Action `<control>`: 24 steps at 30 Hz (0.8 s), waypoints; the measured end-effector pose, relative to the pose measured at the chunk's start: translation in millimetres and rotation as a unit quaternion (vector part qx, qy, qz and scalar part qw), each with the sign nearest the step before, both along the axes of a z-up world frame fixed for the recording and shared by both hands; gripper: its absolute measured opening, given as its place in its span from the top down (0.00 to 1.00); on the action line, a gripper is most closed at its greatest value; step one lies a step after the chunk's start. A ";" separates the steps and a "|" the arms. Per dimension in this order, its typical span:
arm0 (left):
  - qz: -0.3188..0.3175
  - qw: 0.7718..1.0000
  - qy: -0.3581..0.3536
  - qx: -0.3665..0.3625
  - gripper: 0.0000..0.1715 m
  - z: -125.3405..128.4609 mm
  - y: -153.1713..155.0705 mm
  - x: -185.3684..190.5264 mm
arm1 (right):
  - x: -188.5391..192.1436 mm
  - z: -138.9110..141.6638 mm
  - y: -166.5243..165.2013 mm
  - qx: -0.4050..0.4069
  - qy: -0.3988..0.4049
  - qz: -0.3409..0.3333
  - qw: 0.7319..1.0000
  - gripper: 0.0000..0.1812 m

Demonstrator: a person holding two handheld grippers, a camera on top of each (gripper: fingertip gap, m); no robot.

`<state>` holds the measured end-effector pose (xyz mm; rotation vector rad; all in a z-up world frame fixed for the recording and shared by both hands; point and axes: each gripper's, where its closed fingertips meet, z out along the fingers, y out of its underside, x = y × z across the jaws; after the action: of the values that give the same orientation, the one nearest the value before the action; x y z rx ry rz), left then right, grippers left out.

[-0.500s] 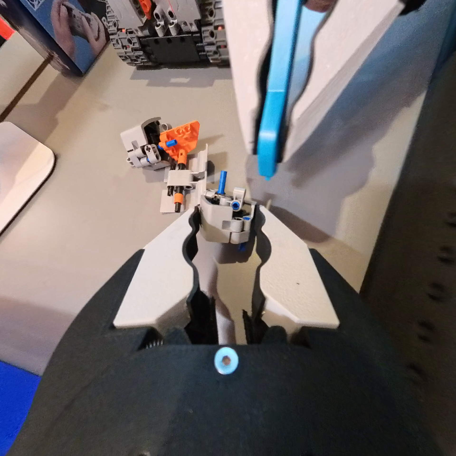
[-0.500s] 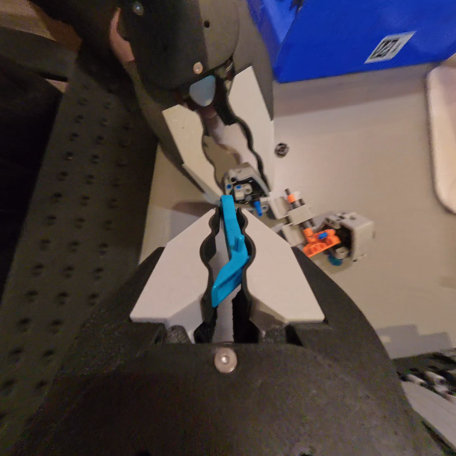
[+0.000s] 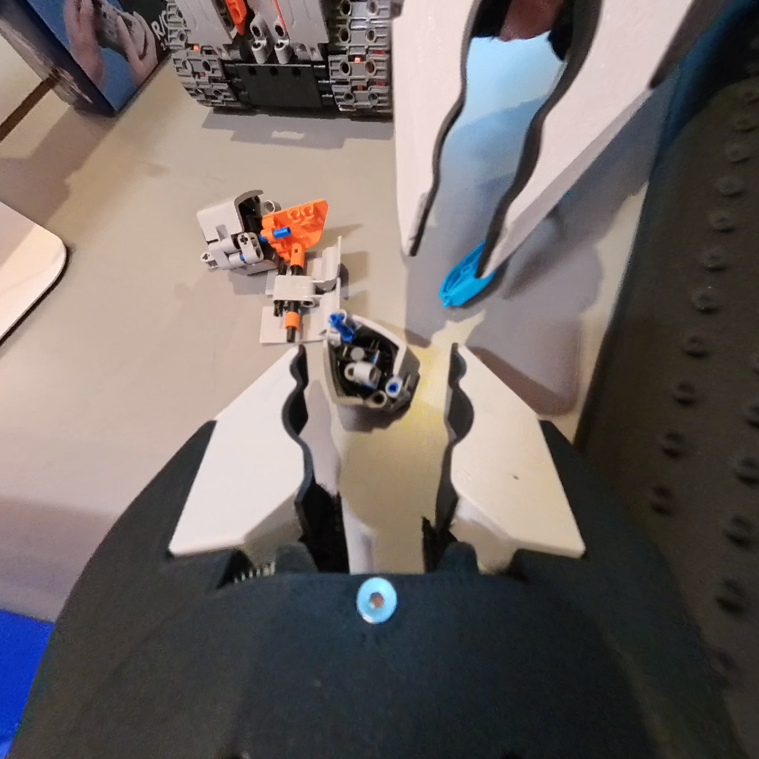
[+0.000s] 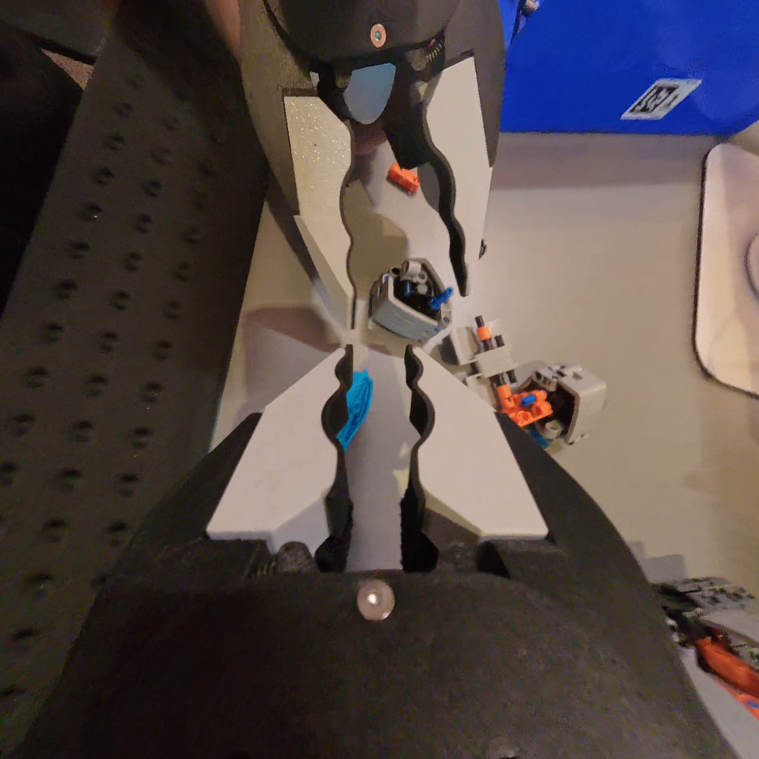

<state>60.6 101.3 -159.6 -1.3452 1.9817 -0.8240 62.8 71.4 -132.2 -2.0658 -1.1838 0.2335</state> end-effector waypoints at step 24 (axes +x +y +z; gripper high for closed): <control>-0.009 1.000 0.023 0.008 0.76 -12.2 1.7 -7.4 | -24.0 -23.6 15.3 -0.067 0.004 0.053 0.996 0.99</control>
<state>53.2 103.0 -171.8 -1.3509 2.0335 -0.7903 38.8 86.7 -155.8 -2.1175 -1.3058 0.3806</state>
